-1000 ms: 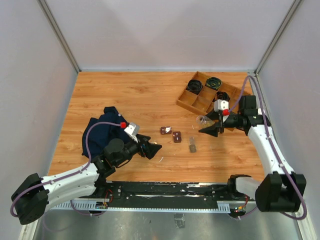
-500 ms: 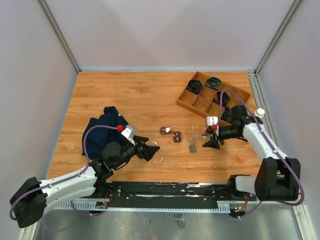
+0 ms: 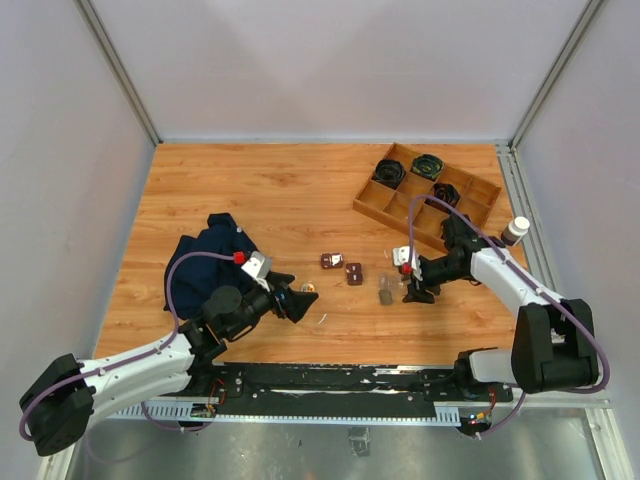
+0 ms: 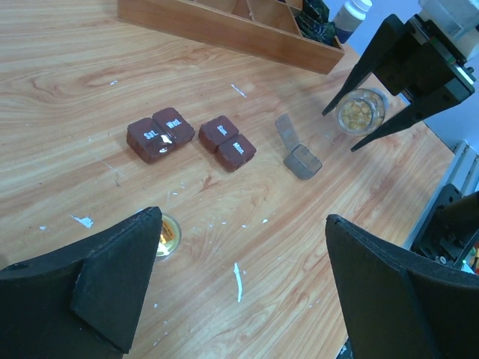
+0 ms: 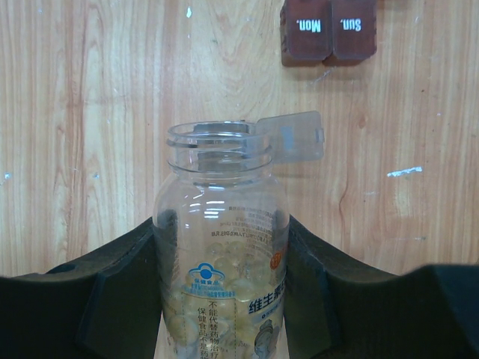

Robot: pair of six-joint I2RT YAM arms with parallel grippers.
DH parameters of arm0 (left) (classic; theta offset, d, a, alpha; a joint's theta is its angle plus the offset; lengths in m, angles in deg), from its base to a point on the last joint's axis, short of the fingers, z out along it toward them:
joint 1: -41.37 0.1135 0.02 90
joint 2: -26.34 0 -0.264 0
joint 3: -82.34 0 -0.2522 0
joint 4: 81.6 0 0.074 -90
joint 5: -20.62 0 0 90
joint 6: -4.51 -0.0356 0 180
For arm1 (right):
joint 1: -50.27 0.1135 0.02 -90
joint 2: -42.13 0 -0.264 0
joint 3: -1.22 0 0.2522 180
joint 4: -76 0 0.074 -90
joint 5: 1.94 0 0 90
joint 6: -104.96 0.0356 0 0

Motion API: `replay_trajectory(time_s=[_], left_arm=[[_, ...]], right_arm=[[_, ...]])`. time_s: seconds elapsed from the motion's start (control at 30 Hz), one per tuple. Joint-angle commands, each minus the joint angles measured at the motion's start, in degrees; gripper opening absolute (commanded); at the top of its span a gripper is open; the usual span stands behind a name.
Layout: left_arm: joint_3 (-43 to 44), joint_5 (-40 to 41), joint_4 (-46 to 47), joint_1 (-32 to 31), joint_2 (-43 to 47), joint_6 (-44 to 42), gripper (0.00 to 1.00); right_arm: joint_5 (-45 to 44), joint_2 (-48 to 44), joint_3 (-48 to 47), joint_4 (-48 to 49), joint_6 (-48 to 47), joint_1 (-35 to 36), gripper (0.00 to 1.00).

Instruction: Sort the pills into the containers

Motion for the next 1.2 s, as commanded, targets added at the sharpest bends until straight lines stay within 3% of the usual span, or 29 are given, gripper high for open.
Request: replay_trajectory(time_s=[0.0,1.17], left_arm=[[-0.7,1.5,1.9,0.2,0.3,-1.3,0.94],[-0.5,1.8,-0.6,0.2,2.7,-1.0,0.95]], right_arm=[[-4.5,1.0,0.9,1.7,1.4,2.2,0.01],[-16.4,1.4,1.3,3.2,4.7,8.6,0.01]])
